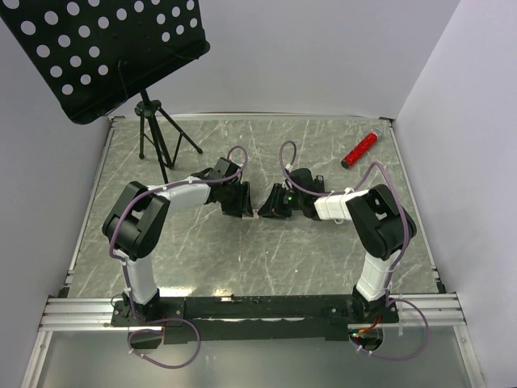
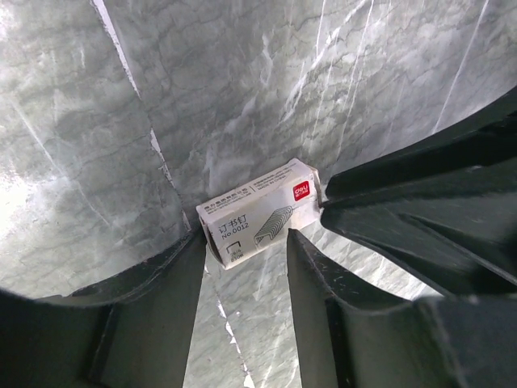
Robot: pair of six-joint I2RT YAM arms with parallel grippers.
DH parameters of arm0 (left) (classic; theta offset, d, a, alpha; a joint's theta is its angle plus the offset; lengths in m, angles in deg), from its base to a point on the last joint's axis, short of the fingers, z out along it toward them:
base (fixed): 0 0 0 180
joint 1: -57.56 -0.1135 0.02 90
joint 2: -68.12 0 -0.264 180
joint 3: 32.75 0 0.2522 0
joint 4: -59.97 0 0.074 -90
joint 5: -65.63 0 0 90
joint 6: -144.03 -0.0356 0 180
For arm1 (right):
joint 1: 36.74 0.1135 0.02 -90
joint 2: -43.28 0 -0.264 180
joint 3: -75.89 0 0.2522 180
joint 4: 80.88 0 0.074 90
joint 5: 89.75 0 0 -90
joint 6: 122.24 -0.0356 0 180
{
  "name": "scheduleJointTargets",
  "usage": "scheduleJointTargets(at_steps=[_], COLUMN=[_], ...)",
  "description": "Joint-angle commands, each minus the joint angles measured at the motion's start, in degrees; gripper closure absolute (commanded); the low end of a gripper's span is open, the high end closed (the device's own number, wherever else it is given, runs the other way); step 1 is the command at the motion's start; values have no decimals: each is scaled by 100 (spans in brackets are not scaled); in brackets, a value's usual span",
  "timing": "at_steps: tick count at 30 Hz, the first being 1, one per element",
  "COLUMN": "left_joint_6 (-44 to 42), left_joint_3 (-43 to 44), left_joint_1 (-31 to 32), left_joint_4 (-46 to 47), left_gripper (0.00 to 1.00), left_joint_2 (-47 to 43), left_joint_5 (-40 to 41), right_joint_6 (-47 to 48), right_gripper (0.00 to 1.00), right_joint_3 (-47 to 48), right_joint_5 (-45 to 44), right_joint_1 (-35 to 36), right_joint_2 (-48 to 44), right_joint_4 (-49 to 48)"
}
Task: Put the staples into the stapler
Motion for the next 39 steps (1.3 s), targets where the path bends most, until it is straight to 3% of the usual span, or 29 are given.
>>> scheduleJointTargets(at_steps=[1, 17, 39], left_joint_6=[150, 185, 167], left_joint_3=[-81, -90, -291], left_joint_1=[38, 47, 38], left_joint_4=[-28, -37, 8], left_gripper=[50, 51, 51], left_joint_2=[152, 178, -32], left_joint_5=[-73, -117, 58], right_joint_6=[242, 593, 1569], right_gripper=[69, 88, 100], right_joint_3=[297, 508, 1378], right_joint_5=[23, -232, -1392], right_joint_1=[55, 108, 539], right_joint_2=[85, 164, 94], right_joint_4=[19, 397, 2075])
